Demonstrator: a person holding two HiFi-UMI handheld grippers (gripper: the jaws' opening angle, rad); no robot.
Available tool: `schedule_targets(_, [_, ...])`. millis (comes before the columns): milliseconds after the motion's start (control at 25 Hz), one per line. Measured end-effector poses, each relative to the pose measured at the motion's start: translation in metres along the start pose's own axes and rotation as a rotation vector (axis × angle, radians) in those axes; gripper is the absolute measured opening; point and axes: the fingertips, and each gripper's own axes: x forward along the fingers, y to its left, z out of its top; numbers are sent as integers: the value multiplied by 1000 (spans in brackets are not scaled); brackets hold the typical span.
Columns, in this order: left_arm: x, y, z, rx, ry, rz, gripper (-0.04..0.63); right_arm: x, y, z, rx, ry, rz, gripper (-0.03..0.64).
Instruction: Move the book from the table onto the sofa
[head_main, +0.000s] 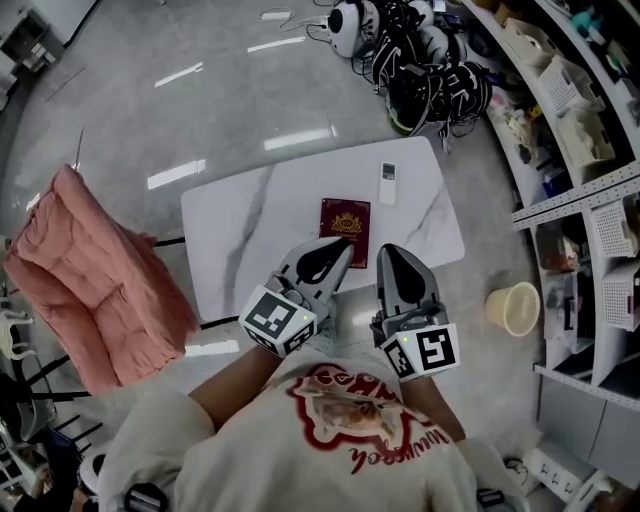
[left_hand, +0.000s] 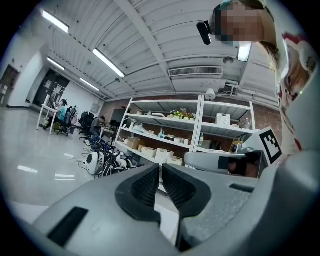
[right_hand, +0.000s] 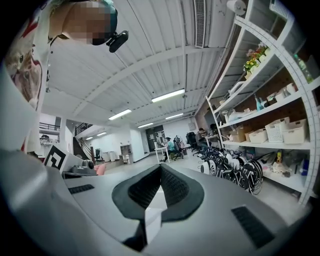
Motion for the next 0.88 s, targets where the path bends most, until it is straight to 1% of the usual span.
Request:
schedule_targets(160, [12, 18, 2, -9, 3, 5, 3, 18, -6, -4, 3, 22, -2, 0])
schedule_targets(280, [16, 26, -7, -25, 10, 35, 3, 22, -12, -16, 12, 59, 6, 0])
schedule_targets(400, [21, 37, -19, -49, 24, 72, 3, 29, -23, -31, 19, 98, 8, 0])
schedule_targets(600, [25, 58, -53, -75, 82, 134, 9, 41, -37, -64, 8, 162, 25, 1])
schedule_targets(680, [25, 67, -73, -79, 115, 167, 34, 45, -45, -82, -4, 196, 24, 2])
schedule_targets(800, [27, 86, -104, -115, 158, 217, 140, 51, -57, -112, 2, 250, 29, 4])
schedule_targets(840, [27, 93, -116, -130, 171, 235, 174, 53, -61, -123, 12, 270, 33, 19])
schedule_targets(880, [27, 101, -128, -147, 185, 252, 199, 56, -66, -135, 22, 293, 36, 75])
